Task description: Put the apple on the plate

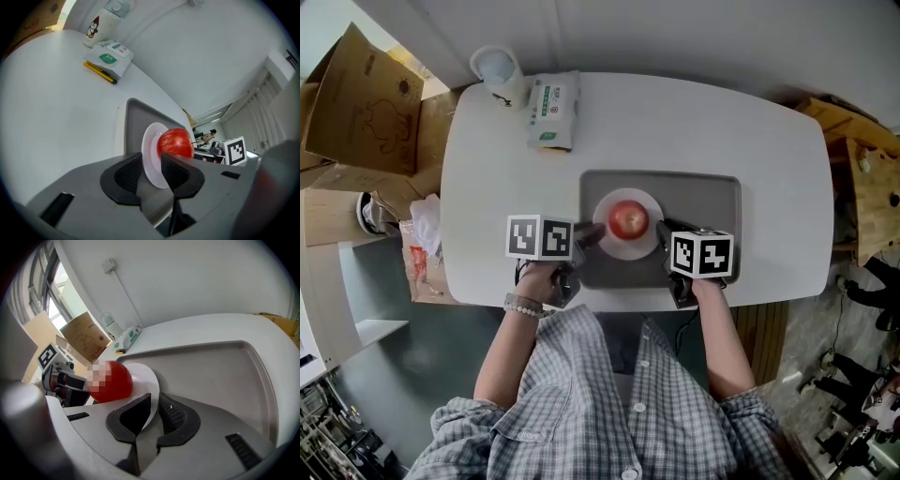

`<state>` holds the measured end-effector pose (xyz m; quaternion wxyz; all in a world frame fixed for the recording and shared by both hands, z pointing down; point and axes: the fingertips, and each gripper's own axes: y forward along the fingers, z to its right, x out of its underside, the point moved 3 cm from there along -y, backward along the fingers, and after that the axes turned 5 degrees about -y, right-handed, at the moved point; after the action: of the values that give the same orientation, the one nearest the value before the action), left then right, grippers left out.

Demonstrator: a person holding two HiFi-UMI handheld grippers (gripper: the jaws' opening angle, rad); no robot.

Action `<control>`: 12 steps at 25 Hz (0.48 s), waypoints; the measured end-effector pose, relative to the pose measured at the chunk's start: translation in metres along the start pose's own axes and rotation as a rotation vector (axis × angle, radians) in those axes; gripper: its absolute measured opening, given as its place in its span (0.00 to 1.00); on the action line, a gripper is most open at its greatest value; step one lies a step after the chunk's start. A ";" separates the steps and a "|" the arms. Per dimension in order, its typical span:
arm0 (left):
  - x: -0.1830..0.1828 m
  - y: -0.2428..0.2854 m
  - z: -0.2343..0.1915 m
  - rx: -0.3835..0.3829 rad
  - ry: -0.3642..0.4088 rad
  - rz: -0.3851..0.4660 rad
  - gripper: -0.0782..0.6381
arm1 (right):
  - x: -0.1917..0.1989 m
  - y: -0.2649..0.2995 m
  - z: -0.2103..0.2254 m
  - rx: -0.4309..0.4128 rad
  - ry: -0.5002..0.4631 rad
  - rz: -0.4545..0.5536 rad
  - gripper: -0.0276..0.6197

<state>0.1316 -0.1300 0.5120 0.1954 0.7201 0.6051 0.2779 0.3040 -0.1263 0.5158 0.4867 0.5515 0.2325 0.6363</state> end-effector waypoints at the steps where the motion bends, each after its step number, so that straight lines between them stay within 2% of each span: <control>1: 0.000 0.000 0.000 0.003 0.004 0.002 0.27 | 0.000 0.000 -0.001 -0.002 -0.003 0.006 0.10; 7: -0.001 -0.006 0.004 0.025 0.011 0.018 0.29 | -0.001 -0.002 -0.003 -0.002 -0.007 0.031 0.10; 12: -0.003 -0.011 0.003 0.014 0.023 0.038 0.29 | -0.005 -0.006 -0.003 0.021 0.001 0.080 0.10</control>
<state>0.1244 -0.1303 0.5024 0.1781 0.7293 0.5955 0.2858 0.3033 -0.1274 0.5076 0.4550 0.5650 0.2173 0.6531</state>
